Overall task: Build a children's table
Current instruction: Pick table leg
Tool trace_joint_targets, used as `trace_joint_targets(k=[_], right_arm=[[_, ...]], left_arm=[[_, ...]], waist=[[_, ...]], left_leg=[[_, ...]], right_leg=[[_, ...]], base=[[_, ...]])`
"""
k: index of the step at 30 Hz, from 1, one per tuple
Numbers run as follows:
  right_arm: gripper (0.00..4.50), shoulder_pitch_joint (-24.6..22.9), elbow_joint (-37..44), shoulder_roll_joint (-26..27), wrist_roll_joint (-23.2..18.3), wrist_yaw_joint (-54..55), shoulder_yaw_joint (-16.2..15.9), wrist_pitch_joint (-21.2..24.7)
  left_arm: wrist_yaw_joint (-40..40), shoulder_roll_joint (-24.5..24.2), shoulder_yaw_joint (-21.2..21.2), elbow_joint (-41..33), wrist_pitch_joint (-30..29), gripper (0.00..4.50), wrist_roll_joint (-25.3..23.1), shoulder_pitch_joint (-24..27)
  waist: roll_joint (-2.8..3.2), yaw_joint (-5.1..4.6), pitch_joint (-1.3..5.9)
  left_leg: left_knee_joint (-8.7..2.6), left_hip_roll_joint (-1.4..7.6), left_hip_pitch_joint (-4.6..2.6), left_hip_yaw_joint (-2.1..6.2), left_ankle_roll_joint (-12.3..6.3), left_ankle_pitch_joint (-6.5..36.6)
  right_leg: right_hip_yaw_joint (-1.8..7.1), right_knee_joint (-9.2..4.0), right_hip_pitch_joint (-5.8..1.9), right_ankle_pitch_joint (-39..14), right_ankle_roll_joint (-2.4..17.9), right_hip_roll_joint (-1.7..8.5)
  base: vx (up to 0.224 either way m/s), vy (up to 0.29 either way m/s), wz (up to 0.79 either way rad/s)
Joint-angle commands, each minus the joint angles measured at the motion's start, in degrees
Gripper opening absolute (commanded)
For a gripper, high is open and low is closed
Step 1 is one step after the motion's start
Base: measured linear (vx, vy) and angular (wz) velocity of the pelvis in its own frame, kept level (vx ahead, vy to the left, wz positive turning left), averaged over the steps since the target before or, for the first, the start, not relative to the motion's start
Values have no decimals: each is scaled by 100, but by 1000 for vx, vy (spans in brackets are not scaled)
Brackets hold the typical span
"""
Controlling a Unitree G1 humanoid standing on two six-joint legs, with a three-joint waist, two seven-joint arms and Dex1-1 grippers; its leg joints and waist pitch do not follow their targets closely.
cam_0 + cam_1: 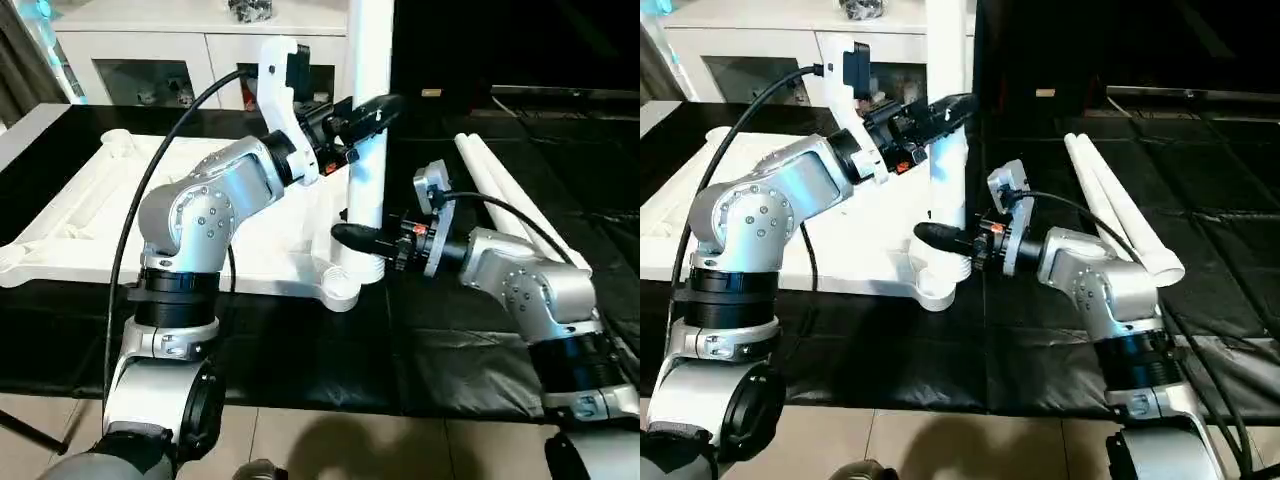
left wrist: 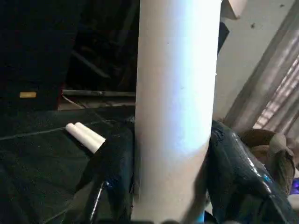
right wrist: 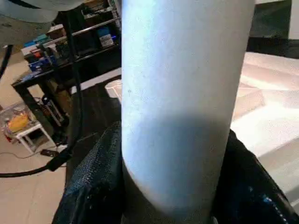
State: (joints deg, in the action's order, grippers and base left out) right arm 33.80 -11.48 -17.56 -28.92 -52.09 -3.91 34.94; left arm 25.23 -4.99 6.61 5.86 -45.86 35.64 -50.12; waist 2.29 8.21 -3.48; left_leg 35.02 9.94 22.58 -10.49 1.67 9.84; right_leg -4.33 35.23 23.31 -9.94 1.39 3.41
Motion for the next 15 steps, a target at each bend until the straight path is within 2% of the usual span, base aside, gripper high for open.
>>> trace_joint_targets(k=[1,2,4,8,11,12,14,15], right_arm=[[195,204,38,-4,187,224,43,-281],[230,235,-14,0,175,250,61,-228],[265,284,-87,3,207,342,80,-197],[291,391,-70,-35,184,350,153,-173],[308,402,-8,-65,391,520,136,-295],[308,437,9,-127,293,419,113,-21],[310,470,-2,-155,235,358,116,89],[310,547,-63,-218,162,300,113,313]], left_arm=[[-173,26,-14,103,-47,180,-126,-33],[-172,4,-36,133,-5,180,-174,-55],[-165,-21,-54,169,30,180,-211,-87],[-122,-95,-48,268,72,179,-214,-211],[-64,-140,-73,325,107,179,-244,-248],[-32,-156,-78,347,114,179,-255,-263],[0,-171,-80,372,114,179,-259,-280],[33,-198,-90,423,120,179,-276,-316]], waist=[[-118,-2,492],[-116,-6,491],[-115,-7,490],[-111,-10,489],[-107,-3,501],[-100,-6,497],[-103,-7,490],[-103,-5,489]], left_leg=[[-303,284,-97,139,-275,476],[-304,284,-96,140,-284,476],[-306,283,-96,140,-292,497],[-306,277,-107,137,-256,531],[-303,287,-111,138,-243,470],[-304,281,-115,137,-263,478],[-304,274,-104,137,-288,490],[-303,275,-104,136,-294,511]], right_leg=[[272,-426,-322,-1311,811,493],[273,-422,-325,-1286,832,493],[272,-428,-327,-1312,840,498],[275,-422,-324,-1340,818,492],[279,-401,-313,-1189,846,492],[278,-401,-318,-1146,879,482],[278,-406,-332,-1151,891,485],[279,-410,-336,-1184,890,490]], base=[[0,0,0],[0,0,0],[0,0,0],[0,0,0],[0,0,0],[0,0,0],[0,0,0],[0,0,0]])
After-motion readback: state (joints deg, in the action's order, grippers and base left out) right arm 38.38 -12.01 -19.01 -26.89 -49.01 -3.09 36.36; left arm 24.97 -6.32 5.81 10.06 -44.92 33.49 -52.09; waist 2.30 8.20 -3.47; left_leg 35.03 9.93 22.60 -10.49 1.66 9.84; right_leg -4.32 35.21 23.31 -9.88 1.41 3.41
